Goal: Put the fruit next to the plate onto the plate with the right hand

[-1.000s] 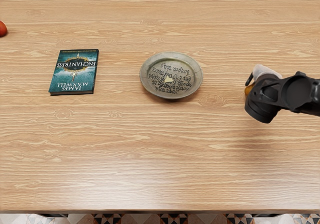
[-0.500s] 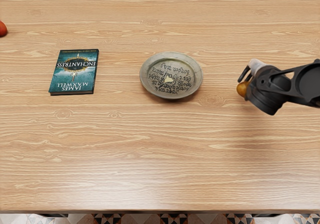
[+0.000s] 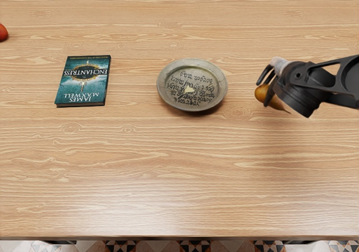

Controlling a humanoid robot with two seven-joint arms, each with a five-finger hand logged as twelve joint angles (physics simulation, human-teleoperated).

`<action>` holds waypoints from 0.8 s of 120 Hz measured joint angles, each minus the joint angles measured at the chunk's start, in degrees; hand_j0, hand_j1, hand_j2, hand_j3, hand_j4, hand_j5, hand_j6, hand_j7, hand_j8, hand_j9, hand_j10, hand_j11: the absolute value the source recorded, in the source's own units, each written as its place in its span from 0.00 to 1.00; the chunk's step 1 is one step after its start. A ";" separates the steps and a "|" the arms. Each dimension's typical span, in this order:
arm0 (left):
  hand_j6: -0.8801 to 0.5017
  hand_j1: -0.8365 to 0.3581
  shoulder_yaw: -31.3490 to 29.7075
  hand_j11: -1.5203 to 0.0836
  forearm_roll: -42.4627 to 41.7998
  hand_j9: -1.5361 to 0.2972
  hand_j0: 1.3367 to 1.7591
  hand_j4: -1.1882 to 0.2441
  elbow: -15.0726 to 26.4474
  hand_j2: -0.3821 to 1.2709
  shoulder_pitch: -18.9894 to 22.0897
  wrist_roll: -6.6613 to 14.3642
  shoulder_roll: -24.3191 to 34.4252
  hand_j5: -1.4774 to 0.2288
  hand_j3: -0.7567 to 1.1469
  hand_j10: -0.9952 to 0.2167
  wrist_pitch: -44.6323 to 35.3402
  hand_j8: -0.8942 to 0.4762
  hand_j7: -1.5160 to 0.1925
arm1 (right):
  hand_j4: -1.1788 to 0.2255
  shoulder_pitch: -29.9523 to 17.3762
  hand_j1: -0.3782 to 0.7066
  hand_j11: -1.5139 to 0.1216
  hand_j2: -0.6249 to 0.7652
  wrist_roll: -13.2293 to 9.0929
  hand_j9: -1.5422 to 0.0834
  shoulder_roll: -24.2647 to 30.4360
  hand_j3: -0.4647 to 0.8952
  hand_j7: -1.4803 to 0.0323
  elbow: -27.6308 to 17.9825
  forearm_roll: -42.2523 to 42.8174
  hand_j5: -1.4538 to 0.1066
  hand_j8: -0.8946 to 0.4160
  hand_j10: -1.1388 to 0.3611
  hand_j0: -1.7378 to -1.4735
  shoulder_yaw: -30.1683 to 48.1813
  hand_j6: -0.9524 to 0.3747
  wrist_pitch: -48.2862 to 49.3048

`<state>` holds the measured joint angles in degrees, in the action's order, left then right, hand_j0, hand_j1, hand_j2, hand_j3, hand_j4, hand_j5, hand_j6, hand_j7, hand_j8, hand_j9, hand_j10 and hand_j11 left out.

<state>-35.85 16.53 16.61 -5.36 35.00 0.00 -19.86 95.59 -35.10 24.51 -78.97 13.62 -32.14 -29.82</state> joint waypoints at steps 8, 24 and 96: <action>0.64 0.99 0.00 0.95 0.00 0.84 0.76 0.83 0.00 0.23 0.00 0.00 0.00 0.87 0.40 0.82 0.00 0.65 0.89 | 0.27 0.84 0.70 0.25 0.86 0.02 0.27 -0.12 0.34 0.27 -0.47 -1.00 0.22 0.30 0.22 0.30 0.82 0.35 0.26; 0.64 0.99 0.01 0.95 0.00 0.84 0.76 0.83 0.00 0.23 0.00 0.00 0.00 0.87 0.40 0.82 0.00 0.65 0.89 | 0.27 2.79 0.69 0.25 0.85 0.04 0.26 -0.41 0.34 0.27 -1.36 -3.36 0.21 0.30 0.22 0.30 1.90 0.35 0.62; 0.64 0.99 0.00 0.95 0.00 0.84 0.76 0.83 0.00 0.23 0.00 0.00 0.00 0.87 0.40 0.82 0.00 0.65 0.89 | 0.27 7.61 0.70 0.24 0.85 0.05 0.26 -11.34 0.34 0.27 9.61 -13.79 0.21 0.31 0.22 0.30 3.48 0.36 7.05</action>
<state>-35.85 16.53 16.61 -5.36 35.00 0.00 -19.86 103.20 -35.05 13.17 -69.36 -0.16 -28.66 -22.77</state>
